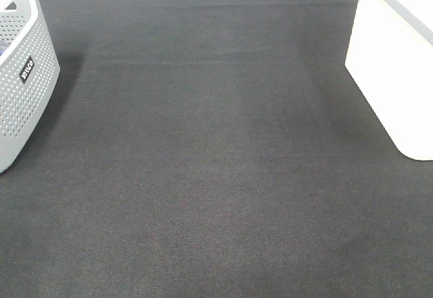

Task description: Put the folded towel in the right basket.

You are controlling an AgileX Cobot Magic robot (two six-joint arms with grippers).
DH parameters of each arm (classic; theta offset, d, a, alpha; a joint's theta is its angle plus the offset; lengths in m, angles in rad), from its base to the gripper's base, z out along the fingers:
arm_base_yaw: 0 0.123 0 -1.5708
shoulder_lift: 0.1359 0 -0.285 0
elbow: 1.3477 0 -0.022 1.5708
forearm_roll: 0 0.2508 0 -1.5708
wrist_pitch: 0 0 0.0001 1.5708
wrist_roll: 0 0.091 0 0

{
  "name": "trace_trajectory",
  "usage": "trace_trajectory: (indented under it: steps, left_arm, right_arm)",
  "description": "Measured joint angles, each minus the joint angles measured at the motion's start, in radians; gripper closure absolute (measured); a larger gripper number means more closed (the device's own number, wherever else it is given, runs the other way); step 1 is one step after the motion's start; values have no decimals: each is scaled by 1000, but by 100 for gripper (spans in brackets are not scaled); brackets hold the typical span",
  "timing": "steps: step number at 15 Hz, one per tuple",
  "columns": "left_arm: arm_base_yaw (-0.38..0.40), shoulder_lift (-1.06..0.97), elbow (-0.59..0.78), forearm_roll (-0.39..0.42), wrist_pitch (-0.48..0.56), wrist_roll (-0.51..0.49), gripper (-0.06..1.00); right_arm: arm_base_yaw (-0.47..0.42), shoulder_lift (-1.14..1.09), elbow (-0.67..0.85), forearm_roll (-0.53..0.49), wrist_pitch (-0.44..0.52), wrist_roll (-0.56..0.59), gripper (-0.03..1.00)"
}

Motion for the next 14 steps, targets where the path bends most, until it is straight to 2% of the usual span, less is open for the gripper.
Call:
trace_trajectory:
  steps: [14]
  left_arm:
    - [0, 0, 0, 0, 0, 0, 7]
  right_arm:
    - [0, 0, 0, -23, -4, -10, 29]
